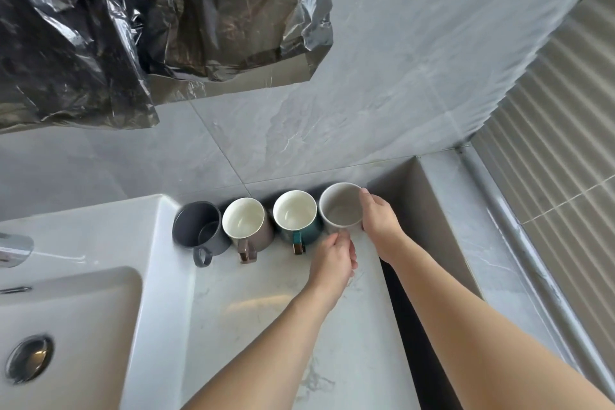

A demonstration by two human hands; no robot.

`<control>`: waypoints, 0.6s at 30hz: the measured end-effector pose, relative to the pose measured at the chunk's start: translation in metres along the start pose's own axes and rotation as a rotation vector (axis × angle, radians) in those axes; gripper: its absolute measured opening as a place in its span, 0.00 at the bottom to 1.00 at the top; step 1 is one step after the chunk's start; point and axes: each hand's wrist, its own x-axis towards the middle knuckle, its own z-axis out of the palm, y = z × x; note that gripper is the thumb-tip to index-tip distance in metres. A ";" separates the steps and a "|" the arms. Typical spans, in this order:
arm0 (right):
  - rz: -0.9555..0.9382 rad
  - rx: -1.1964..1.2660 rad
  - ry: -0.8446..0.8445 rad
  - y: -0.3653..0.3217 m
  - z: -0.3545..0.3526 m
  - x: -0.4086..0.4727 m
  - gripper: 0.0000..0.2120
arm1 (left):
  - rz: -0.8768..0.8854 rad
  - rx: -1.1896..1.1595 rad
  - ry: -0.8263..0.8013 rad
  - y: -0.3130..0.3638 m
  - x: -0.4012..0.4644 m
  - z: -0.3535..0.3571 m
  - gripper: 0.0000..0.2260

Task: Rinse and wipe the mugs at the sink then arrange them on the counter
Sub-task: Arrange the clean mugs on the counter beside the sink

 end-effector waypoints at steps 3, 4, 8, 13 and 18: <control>-0.007 0.005 0.015 -0.002 0.005 0.003 0.21 | 0.003 -0.005 0.013 0.000 0.005 0.002 0.14; -0.010 0.011 0.020 -0.002 0.006 0.003 0.22 | 0.003 -0.005 0.013 0.000 0.006 0.002 0.14; -0.018 0.042 0.049 -0.001 0.009 0.006 0.22 | -0.002 -0.012 -0.011 -0.001 0.011 0.000 0.14; -0.027 0.069 0.062 0.000 0.012 0.005 0.23 | -0.021 0.023 -0.023 -0.002 0.014 -0.004 0.13; 0.008 0.134 0.056 0.003 0.011 -0.001 0.25 | 0.004 0.016 -0.027 -0.001 0.011 -0.006 0.12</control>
